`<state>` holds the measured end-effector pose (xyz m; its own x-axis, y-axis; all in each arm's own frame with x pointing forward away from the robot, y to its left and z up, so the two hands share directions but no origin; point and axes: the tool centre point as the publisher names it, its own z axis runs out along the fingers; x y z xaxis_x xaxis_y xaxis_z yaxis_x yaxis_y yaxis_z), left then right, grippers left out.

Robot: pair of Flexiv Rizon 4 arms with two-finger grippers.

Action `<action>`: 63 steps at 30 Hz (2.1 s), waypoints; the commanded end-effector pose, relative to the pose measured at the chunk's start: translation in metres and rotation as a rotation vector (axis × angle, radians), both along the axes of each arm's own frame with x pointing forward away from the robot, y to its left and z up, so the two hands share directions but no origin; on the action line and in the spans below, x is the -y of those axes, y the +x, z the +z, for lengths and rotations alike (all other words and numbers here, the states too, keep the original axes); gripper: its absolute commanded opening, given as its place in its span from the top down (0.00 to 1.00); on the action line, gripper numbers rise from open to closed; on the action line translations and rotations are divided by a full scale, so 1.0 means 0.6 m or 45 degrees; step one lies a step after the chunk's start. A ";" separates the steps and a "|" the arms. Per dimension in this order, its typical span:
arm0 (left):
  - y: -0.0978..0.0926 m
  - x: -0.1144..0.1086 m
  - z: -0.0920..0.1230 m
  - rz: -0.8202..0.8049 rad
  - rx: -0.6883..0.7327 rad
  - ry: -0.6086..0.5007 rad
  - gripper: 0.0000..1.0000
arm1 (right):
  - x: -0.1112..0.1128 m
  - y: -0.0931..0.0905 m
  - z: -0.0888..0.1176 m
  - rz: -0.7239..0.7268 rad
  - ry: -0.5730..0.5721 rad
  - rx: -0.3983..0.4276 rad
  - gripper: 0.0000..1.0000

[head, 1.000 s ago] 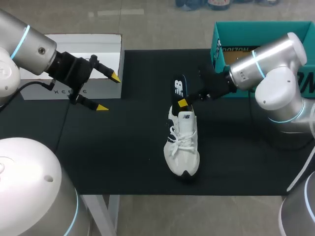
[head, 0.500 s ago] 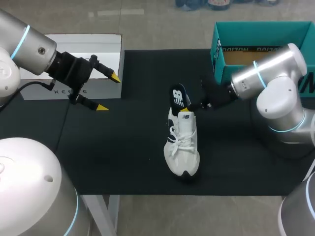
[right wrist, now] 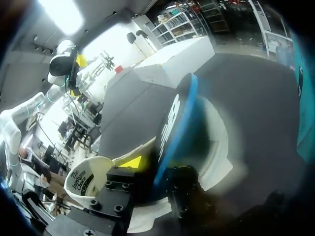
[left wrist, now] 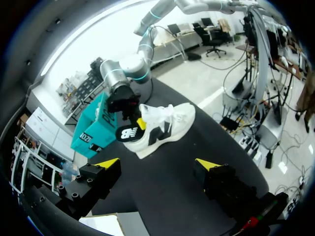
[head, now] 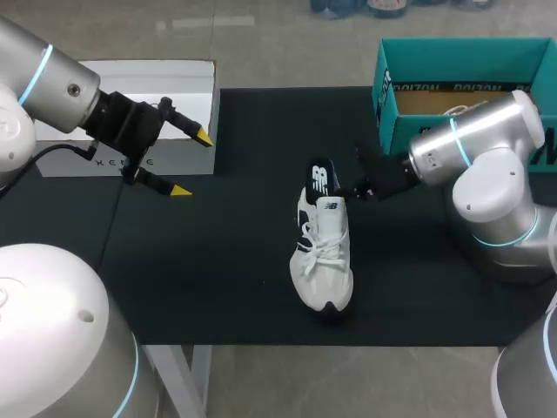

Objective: Take the shoe out of the shoebox, open the shoe tongue, remove and reinsert the insole, then place the shoe into the shoebox

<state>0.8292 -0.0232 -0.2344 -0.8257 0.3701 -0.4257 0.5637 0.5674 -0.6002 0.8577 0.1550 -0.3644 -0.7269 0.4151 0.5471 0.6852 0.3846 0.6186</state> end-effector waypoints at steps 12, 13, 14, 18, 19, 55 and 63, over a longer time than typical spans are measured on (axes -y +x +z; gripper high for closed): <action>0.000 0.000 0.000 -0.001 0.000 0.005 0.00 | 0.006 0.039 0.036 -0.016 -0.036 0.069 0.63; 0.000 0.000 0.000 -0.001 0.000 0.005 0.00 | 0.007 0.041 0.036 -0.019 -0.036 0.071 1.00; 0.000 0.000 0.000 -0.001 0.000 0.005 0.00 | 0.007 0.041 0.035 -0.021 -0.036 0.073 1.00; 0.000 0.000 0.000 -0.001 0.000 0.005 0.00 | 0.008 0.043 0.031 -0.024 -0.041 0.075 1.00; 0.000 0.000 0.000 -0.001 0.000 0.005 0.00 | 0.008 0.043 0.030 -0.025 -0.040 0.074 1.00; 0.000 0.000 0.000 -0.001 0.000 0.005 0.00 | 0.002 0.005 0.016 -0.049 -0.036 0.014 0.05; 0.000 0.000 0.000 -0.001 0.000 0.005 0.00 | 0.004 0.027 0.027 -0.046 -0.060 0.051 0.16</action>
